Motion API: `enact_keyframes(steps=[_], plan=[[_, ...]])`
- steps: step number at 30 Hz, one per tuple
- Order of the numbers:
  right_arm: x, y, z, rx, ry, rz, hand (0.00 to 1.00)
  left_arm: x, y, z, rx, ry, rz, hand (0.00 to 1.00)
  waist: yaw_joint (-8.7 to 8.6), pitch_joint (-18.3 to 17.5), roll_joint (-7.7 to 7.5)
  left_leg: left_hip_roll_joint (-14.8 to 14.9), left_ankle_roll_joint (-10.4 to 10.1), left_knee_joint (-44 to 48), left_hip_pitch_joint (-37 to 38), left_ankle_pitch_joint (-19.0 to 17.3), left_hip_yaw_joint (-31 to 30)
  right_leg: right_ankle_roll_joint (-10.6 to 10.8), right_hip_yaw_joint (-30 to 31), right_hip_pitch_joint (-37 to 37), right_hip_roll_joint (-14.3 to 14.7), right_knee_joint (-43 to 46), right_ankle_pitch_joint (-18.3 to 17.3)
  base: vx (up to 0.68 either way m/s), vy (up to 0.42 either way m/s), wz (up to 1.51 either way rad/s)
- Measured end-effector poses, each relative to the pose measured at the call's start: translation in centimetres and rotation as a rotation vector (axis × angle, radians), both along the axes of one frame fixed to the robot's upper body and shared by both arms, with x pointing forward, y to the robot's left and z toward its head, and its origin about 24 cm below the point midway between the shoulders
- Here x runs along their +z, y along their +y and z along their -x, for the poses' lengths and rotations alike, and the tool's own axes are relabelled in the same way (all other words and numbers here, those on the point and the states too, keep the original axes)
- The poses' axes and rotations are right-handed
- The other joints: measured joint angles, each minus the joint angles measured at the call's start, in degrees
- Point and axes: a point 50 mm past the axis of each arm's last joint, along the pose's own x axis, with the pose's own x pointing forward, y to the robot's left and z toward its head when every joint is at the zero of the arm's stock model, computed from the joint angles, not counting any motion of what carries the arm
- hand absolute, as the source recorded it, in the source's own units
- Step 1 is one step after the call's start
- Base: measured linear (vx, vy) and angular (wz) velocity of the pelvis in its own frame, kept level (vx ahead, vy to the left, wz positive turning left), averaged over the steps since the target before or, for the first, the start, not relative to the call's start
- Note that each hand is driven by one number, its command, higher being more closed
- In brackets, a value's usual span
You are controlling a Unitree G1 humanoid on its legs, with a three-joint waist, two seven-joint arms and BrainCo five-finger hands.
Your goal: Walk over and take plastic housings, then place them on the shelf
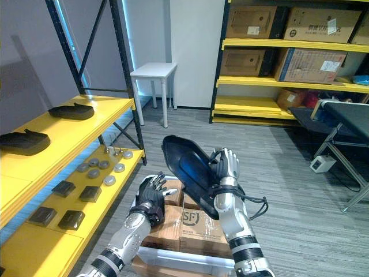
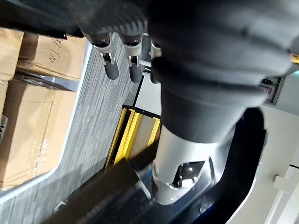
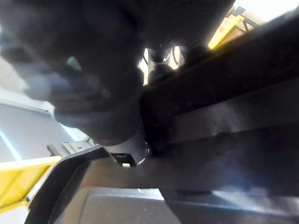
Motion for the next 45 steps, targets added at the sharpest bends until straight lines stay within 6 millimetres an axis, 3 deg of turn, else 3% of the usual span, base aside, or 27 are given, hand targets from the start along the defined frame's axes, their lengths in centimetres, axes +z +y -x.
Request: enact_keyframes(steps=[6, 10, 15, 16, 20, 29, 32, 35, 36, 38, 39, 40, 41, 42, 43, 45], plan=[[1.0, 4.1, 0.8, 0.128, -0.056, -0.064, 1.00, 1.8, -0.8, -1.1, 0.031, -0.018, 0.067, 0.00, -0.63, -0.10, 0.00, -0.02, -0.06, -0.16, 0.67, 0.08, 0.89, 0.05, 0.84, 0.23, -0.03, -0.31, 0.08, 0.03, 0.021, -0.07], [1.5, 5.1, 1.4, 0.165, -0.090, -0.091, 1.00, 1.9, -0.7, -1.3, 0.066, 0.003, 0.090, 0.00, -0.90, -0.12, -0.02, -0.01, -0.09, -0.23, 1.08, 0.06, 1.27, 0.08, 1.09, 0.44, -0.04, -0.36, 0.11, 0.01, 0.021, -0.04], [0.4, 5.7, 2.1, 0.188, -0.063, -0.130, 1.00, 1.5, -0.1, -1.4, 0.132, 0.041, 0.091, 0.00, -1.44, -0.55, -0.04, 0.06, -0.24, -0.31, 1.53, -0.08, 1.37, 0.08, 1.19, 0.94, 0.01, -0.60, 0.16, 0.00, 0.000, 0.00], [0.3, 5.7, 2.4, 0.190, -0.061, -0.151, 1.00, 1.4, -0.1, -1.4, 0.138, 0.048, 0.095, 1.00, -1.42, -0.60, -0.05, 0.07, -0.25, -0.31, 1.53, -0.09, 1.39, 0.06, 1.21, 0.93, 0.02, -0.61, 0.18, 0.00, 0.000, 0.00], [0.3, 6.2, 2.7, 0.220, -0.067, -0.172, 1.00, 1.3, 0.1, -1.5, 0.178, 0.084, 0.147, 1.00, -1.58, -0.68, -0.16, 0.26, -0.29, -0.32, 1.63, -0.11, 1.71, -0.01, 1.46, 0.82, 0.21, -0.61, 0.27, 0.01, 0.015, -0.03], [0.4, 6.4, 3.2, 0.299, -0.107, -0.226, 1.00, 2.2, 1.5, -2.0, 0.295, 0.041, 0.441, 1.00, -1.78, -0.68, -0.29, 0.97, -0.83, -0.46, 2.38, -0.52, 3.25, -0.26, 2.95, 0.57, 0.91, -0.69, 0.44, 0.02, 0.014, -0.09], [0.4, 7.1, 3.6, 0.348, -0.121, -0.241, 1.00, 1.9, 2.2, -0.9, 0.324, 0.026, 0.528, 1.00, -1.57, -0.65, -0.38, 0.99, -0.83, -0.16, 1.47, -0.52, 2.61, -0.27, 2.40, 0.29, 0.90, -0.71, 0.43, 0.01, 0.008, 0.12], [-0.3, 7.9, 4.5, 0.392, -0.109, -0.290, 1.00, 1.6, 3.5, 0.8, 0.378, 0.003, 0.607, 1.00, -0.90, -0.43, -0.53, 0.49, -0.98, 2.20, -3.08, -0.39, -2.95, -0.45, -2.93, -0.05, 0.84, -0.41, -0.07, -0.01, -0.023, 0.90], [-0.9, 8.5, 4.9, 0.406, -0.083, -0.341, 1.00, 1.4, 4.3, 1.6, 0.408, -0.011, 0.622, 1.00, 0.16, 0.01, -0.36, 0.19, -1.61, 3.51, -5.37, 0.03, -7.55, -0.72, -7.36, 0.15, 0.90, 1.51, -1.86, -0.04, -0.071, 1.55], [-1.3, 9.1, 5.0, 0.430, -0.061, -0.373, 1.00, 1.3, 5.2, 2.3, 0.437, -0.026, 0.621, 1.00, 1.21, 0.50, -0.25, -0.16, -2.31, 3.95, -6.85, 0.96, -10.92, -0.89, -11.39, 0.57, 0.89, 3.61, -3.72, -0.06, -0.084, 1.64], [-1.5, 9.6, 5.1, 0.467, -0.041, -0.392, 1.00, 1.2, 6.0, 3.1, 0.464, -0.048, 0.606, 1.00, 2.28, 1.06, 0.21, -0.41, -1.07, 2.18, -8.93, 2.69, -10.22, -1.07, -17.92, 1.54, 0.22, 6.21, -6.11, -0.07, -0.090, 2.02], [-1.5, 9.8, 5.0, 0.480, -0.040, -0.399, 1.00, 1.3, 6.2, 3.3, 0.468, -0.059, 0.597, 1.00, 2.52, 1.31, 0.48, 0.39, -0.52, 1.81, -9.53, 2.29, -8.27, -0.96, -21.15, 2.34, 0.09, 6.51, -6.69, -0.05, -0.109, 2.68], [-1.6, 10.1, 5.0, 0.500, -0.025, -0.420, 1.00, 1.4, 6.6, 3.5, 0.478, -0.081, 0.561, 1.00, 3.45, 1.71, 0.20, 1.24, 3.72, 2.19, -11.65, -0.23, -0.13, -0.45, -26.86, 3.95, -0.75, 6.24, -7.16, 0.01, -0.059, 2.06], [-1.6, 10.2, 4.9, 0.507, -0.019, -0.424, 1.00, 1.5, 6.9, 3.6, 0.483, -0.091, 0.548, 1.00, 3.84, 1.96, 0.10, 1.73, 5.69, 2.81, -12.84, -1.44, 4.83, -0.19, -29.40, 4.32, -1.66, 5.94, -7.33, 0.01, -0.025, 2.38], [-1.6, 10.8, 4.5, 0.537, -0.005, -0.406, 1.00, 1.5, 7.8, 4.0, 0.508, -0.118, 0.506, 1.00, 4.29, 2.01, 0.59, 3.23, 6.18, 4.14, -14.91, -1.93, 16.46, 0.22, -34.08, 4.95, -3.18, 5.86, -8.13, 0.02, 0.023, 1.96], [-1.4, 11.3, 4.3, 0.569, 0.006, -0.389, 1.00, 1.9, 8.9, 4.6, 0.527, -0.157, 0.455, 1.00, 5.14, 1.62, 1.50, 4.45, 4.59, 4.50, -15.63, -0.76, 30.86, 1.62, -40.20, 6.26, -4.92, 6.15, -9.08, 0.16, 0.077, 1.84]])
